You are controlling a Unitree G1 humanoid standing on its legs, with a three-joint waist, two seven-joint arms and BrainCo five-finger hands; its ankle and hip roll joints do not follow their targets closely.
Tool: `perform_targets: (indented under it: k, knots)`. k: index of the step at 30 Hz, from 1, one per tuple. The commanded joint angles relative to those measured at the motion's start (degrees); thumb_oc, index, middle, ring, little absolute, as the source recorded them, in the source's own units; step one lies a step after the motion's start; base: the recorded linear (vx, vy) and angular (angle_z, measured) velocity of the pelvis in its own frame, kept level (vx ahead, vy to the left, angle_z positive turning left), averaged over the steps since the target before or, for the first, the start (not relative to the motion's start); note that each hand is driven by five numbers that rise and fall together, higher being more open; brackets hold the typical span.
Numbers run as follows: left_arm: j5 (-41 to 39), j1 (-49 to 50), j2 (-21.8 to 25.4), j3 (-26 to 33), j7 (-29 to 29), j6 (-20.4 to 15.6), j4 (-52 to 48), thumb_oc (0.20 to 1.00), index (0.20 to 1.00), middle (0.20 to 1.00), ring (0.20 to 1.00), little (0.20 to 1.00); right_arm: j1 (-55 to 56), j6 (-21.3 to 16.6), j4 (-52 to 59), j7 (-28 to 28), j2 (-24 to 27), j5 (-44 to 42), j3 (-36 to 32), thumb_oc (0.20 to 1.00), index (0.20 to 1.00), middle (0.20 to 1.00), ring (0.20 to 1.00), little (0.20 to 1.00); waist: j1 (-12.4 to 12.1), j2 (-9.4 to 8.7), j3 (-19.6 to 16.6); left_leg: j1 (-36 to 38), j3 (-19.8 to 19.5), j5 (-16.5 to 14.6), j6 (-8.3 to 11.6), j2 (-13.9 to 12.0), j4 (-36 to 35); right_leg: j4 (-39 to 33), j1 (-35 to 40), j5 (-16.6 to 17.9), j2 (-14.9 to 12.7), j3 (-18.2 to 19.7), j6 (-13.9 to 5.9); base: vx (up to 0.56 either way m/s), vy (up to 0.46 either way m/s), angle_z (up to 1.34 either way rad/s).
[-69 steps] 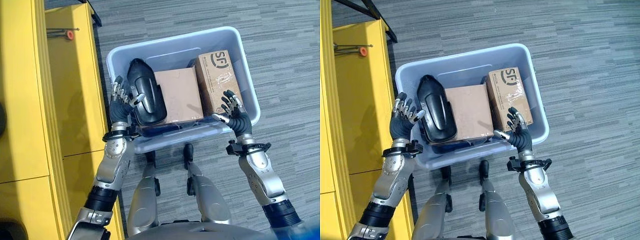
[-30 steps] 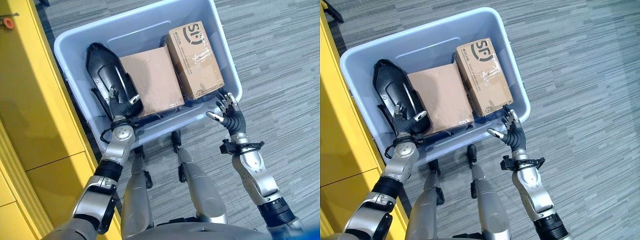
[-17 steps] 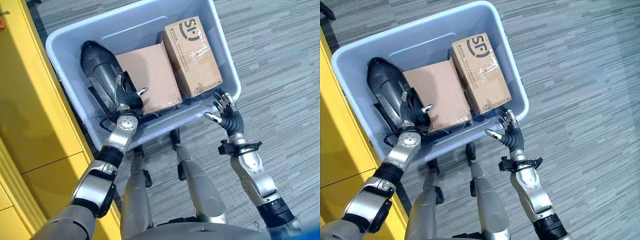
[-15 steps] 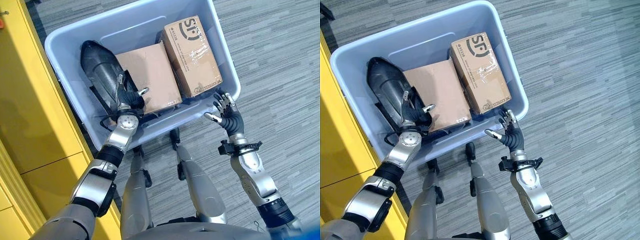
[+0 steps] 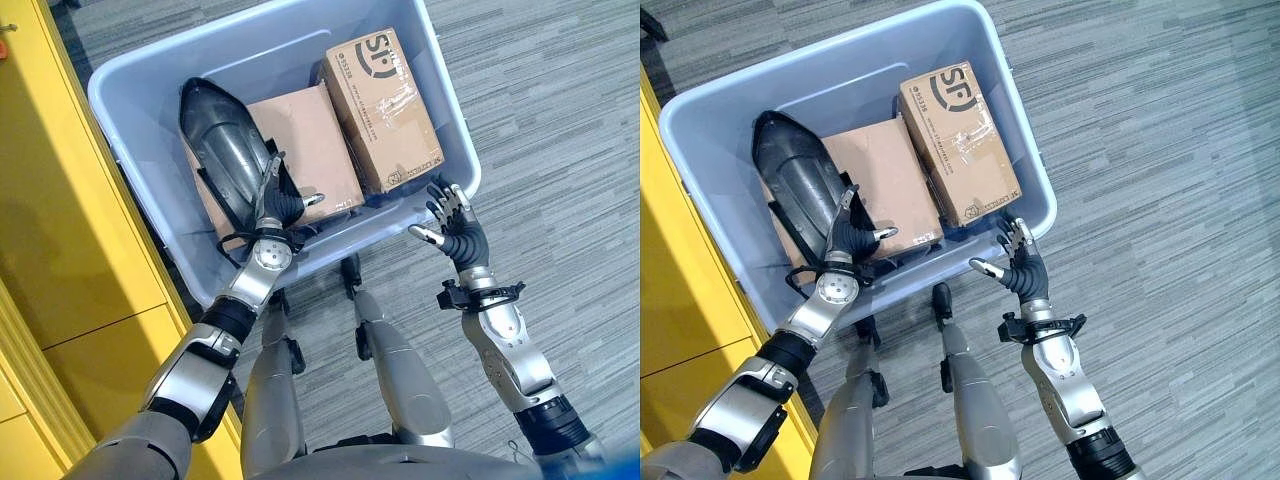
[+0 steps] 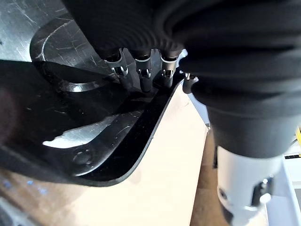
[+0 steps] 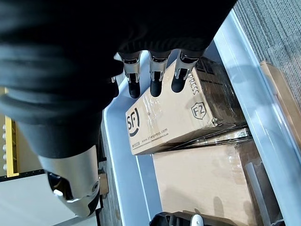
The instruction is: Move parts from the plastic box to the shelf.
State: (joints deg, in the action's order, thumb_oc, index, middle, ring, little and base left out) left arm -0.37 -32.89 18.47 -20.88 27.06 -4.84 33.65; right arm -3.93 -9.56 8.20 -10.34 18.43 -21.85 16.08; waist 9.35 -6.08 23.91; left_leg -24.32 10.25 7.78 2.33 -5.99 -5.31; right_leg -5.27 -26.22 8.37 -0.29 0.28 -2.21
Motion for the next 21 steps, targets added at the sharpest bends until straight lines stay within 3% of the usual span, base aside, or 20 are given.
perform_targets:
  k: [1,12,21]
  knots:
    - [2.32,4.56,-1.32,-3.07,-4.09,-0.02,-0.83,1.000,1.000,1.000,1.000,1.000,2.88,-3.73,5.93,0.15,0.32,-0.59,-4.42,1.000,1.000,1.000,1.000,1.000,0.22,0.74,-1.76,2.81,-7.82,-2.77,2.61,-0.95,0.31,0.27,1.84,-3.06,-3.26,-3.18,-5.60,0.00,0.000,0.00]
    - [2.34,13.14,2.41,-0.84,-8.09,-1.17,-8.24,1.000,1.000,1.000,1.000,1.000,2.84,-3.03,5.51,0.49,0.43,0.22,-6.14,1.000,1.000,1.000,1.000,1.000,-1.59,1.78,-1.95,3.47,-8.49,-3.04,2.32,-0.60,0.31,0.27,3.01,-3.76,-3.75,-3.69,-5.60,0.01,0.006,0.04]
    - [-2.74,27.02,8.92,9.55,-10.59,-4.62,-26.22,1.000,1.000,1.000,1.000,1.000,3.30,-2.44,5.37,1.30,0.74,1.04,-8.78,1.000,1.000,1.000,1.000,1.000,-3.91,2.93,-2.34,4.35,-8.87,-3.16,2.09,-0.23,0.31,0.27,4.12,-4.13,-4.20,-3.99,-5.49,0.00,0.007,0.01]
